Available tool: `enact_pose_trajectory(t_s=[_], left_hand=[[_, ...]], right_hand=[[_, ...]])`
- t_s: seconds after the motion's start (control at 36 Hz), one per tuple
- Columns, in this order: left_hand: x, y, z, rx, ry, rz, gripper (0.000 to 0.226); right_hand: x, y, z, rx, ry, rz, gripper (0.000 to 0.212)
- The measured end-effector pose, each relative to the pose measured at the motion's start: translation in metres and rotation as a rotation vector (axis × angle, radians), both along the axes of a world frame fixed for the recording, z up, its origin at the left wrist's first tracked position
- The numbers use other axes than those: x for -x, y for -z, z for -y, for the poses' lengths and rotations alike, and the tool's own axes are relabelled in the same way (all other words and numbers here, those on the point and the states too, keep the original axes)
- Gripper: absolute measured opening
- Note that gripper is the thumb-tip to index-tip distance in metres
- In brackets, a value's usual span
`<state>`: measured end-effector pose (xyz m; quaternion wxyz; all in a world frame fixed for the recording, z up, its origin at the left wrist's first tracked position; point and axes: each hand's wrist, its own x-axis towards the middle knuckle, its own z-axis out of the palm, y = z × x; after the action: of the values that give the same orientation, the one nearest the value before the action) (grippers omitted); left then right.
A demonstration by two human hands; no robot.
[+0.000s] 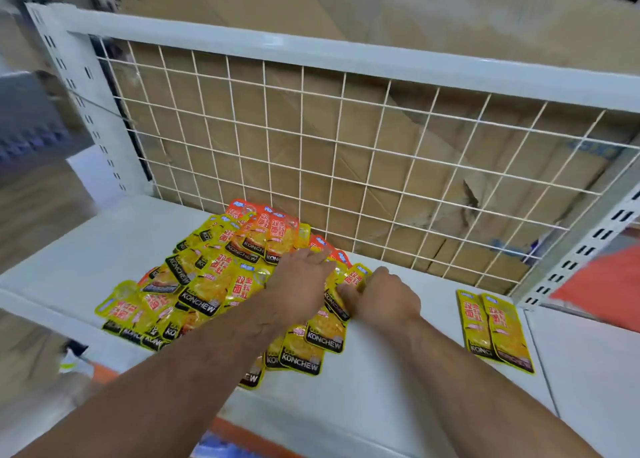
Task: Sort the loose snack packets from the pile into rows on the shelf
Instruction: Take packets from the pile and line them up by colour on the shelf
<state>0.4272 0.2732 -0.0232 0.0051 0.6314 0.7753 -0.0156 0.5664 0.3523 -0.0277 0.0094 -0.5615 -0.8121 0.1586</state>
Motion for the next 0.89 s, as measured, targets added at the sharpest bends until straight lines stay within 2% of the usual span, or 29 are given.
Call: enact_pose_trajectory(t_s=[0.11,0.25,0.31,0.39,0.44,0.5,0.58,0.67,0.78,0.89], left_hand=[[0.007,-0.003,-0.006,0.066,0.015,-0.023,0.076],[0.013,-0.008,-0.013,0.130,0.040,-0.034,0.072],[0.015,-0.011,-0.016,0.135,0.047,-0.026,0.066],[0.017,-0.012,-0.018,0.118,0.050,0.000,0.058],[0.018,-0.012,-0.018,0.093,0.047,0.009,0.060],[0.018,-0.013,-0.018,0.069,0.038,0.012,0.062],[0.016,-0.016,-0.019,0.018,0.005,0.019,0.057],[0.017,-0.019,-0.021,-0.041,-0.052,0.062,0.049],[0.022,-0.030,-0.020,-0.086,-0.150,0.144,0.026],[0.020,-0.036,-0.021,-0.121,-0.238,0.212,0.028]], right_hand=[[0.005,-0.001,-0.003,0.053,0.028,0.052,0.069],[0.004,-0.010,-0.007,0.104,0.053,0.072,0.038],[0.002,-0.013,-0.009,0.120,0.034,0.086,0.033],[0.001,-0.013,-0.014,0.172,0.023,0.071,0.037],[0.000,-0.012,-0.017,0.200,0.044,0.045,0.047],[0.000,-0.009,-0.019,0.205,0.056,0.026,0.047],[-0.001,-0.004,-0.019,0.208,0.039,0.005,0.020],[-0.007,0.001,-0.019,0.180,0.057,-0.021,0.009],[-0.018,0.002,-0.024,0.244,0.166,-0.239,0.014],[-0.032,-0.008,-0.023,0.325,0.234,-0.448,0.017]])
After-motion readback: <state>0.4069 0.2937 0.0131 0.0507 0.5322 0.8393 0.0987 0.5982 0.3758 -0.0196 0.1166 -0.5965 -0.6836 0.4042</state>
